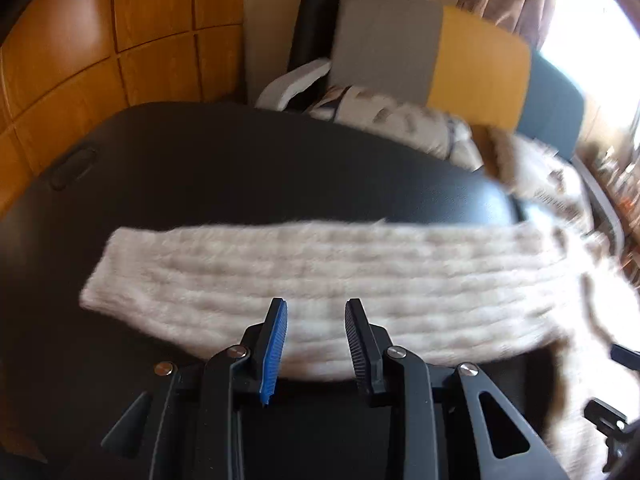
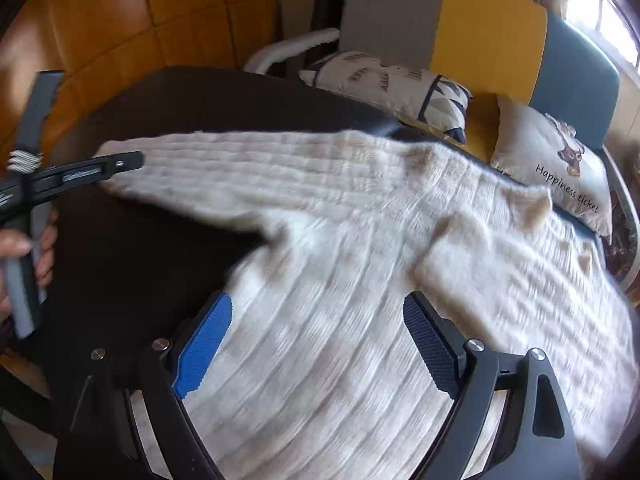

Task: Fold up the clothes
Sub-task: 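Move the open left gripper over the unfolded sleeve lying on the bench, then roll the left gripper and close it on the sleeve cuff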

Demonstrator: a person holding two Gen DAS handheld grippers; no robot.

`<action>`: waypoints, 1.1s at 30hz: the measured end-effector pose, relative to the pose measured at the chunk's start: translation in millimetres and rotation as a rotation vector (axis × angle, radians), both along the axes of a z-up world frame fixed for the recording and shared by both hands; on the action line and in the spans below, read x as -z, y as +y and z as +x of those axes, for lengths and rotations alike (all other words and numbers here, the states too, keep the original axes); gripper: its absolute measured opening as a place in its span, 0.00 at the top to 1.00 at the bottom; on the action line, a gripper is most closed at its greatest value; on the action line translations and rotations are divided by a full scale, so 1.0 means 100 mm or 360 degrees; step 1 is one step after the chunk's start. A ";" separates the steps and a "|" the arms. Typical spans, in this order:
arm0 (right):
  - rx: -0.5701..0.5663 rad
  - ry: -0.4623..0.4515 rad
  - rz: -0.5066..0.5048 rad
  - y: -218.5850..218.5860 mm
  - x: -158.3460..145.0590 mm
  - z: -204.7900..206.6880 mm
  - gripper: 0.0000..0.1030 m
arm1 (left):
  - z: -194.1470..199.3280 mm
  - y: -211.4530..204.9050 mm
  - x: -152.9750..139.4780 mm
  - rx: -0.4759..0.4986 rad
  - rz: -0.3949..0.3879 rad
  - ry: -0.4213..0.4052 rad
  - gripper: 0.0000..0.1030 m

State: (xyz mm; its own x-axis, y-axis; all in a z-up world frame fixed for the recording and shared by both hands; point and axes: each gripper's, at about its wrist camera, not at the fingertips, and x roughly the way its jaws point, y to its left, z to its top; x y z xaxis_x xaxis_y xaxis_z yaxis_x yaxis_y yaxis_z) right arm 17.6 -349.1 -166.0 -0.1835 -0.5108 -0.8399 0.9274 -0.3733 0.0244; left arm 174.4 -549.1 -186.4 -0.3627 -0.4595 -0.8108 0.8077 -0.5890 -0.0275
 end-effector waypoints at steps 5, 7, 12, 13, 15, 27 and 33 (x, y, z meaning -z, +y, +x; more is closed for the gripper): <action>0.0057 -0.0045 0.0050 0.06 0.17 0.06 0.09 | 0.05 -0.05 -0.02 -0.0044 0.0020 0.0012 0.70; 0.0081 -0.0098 0.0008 0.11 0.14 0.03 0.09 | 0.11 0.10 -0.13 -0.0033 0.0033 0.0077 0.71; 0.0118 -0.0141 -0.0038 0.68 -0.07 0.23 0.09 | 0.19 0.99 -0.43 0.0321 0.0032 0.0317 0.71; 0.0131 -0.0147 -0.0035 0.83 -0.08 0.26 0.09 | 0.18 1.21 -0.44 0.0418 0.0051 0.0343 0.71; 0.0193 -0.0130 -0.0008 1.12 -0.09 0.24 0.10 | 0.14 1.75 -0.43 0.0642 0.0124 0.0387 0.71; 0.0292 -0.0138 -0.0018 1.77 0.07 0.29 0.09 | 0.53 1.95 -0.18 0.0504 0.0489 0.0476 0.71; 0.0212 -0.0128 -0.0124 1.60 -0.11 0.43 0.09 | 1.70 0.58 -0.20 -0.0128 0.0734 0.0875 0.70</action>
